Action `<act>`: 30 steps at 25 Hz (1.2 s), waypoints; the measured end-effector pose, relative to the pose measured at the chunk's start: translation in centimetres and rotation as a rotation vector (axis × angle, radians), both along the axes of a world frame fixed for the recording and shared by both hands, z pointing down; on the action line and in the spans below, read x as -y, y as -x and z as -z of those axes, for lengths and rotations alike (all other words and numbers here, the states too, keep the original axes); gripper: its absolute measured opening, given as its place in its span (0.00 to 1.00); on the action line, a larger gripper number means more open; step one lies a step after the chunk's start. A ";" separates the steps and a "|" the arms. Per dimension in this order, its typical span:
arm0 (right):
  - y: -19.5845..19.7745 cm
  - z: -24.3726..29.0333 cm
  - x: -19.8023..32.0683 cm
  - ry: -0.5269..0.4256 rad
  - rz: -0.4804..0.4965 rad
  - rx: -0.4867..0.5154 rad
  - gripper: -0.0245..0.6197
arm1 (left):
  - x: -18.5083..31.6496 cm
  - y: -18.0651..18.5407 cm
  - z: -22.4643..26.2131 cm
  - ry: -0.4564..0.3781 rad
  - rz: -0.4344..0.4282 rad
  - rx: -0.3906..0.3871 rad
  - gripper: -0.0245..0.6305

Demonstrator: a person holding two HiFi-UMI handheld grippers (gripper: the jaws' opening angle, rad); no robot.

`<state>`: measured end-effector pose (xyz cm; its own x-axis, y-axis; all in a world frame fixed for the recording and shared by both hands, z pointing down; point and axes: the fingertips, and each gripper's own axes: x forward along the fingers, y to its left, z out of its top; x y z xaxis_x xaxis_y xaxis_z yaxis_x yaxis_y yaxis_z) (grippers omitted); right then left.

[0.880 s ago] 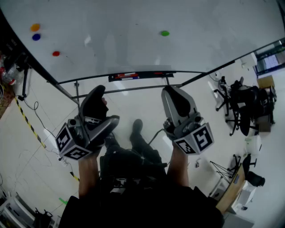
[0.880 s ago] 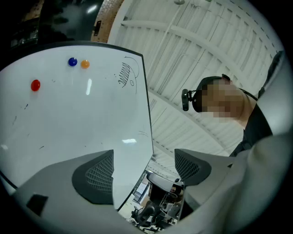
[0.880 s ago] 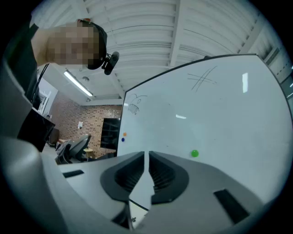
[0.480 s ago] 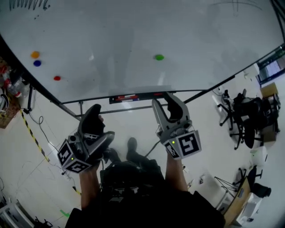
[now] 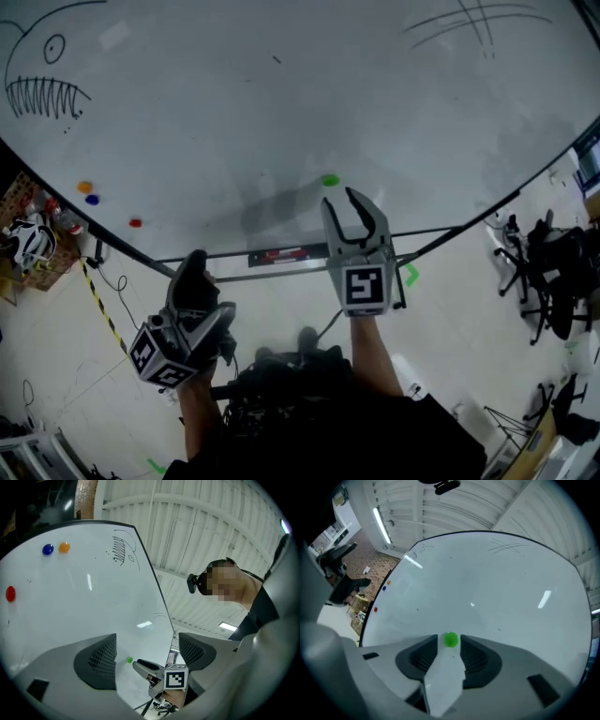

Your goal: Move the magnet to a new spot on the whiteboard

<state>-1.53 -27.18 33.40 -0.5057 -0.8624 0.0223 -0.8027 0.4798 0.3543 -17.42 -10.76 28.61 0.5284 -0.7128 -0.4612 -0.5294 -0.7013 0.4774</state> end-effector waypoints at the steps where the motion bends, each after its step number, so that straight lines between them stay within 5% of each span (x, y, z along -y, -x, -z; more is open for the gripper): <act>1: 0.2 -0.1 0.6 -0.009 -0.005 -0.014 0.31 | 0.4 0.0 0.2 -0.003 0.008 0.006 0.67; 11: 1.5 -0.9 3.1 -0.159 -0.124 -0.174 0.27 | 2.7 -0.5 0.7 -0.037 0.045 0.081 0.67; 25: 1.2 -0.8 3.0 -0.161 -0.167 -0.147 0.27 | 1.7 -0.1 0.6 -0.034 0.046 0.083 0.67; 30: 0.5 -0.1 1.6 -0.117 -0.130 -0.044 0.27 | 0.7 0.0 0.4 -0.034 0.017 0.059 0.67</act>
<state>-2.02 -28.78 33.48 -0.3901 -0.9187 -0.0626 -0.8378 0.3259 0.4381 -17.46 -11.49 28.25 0.5435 -0.7062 -0.4537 -0.5675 -0.7074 0.4213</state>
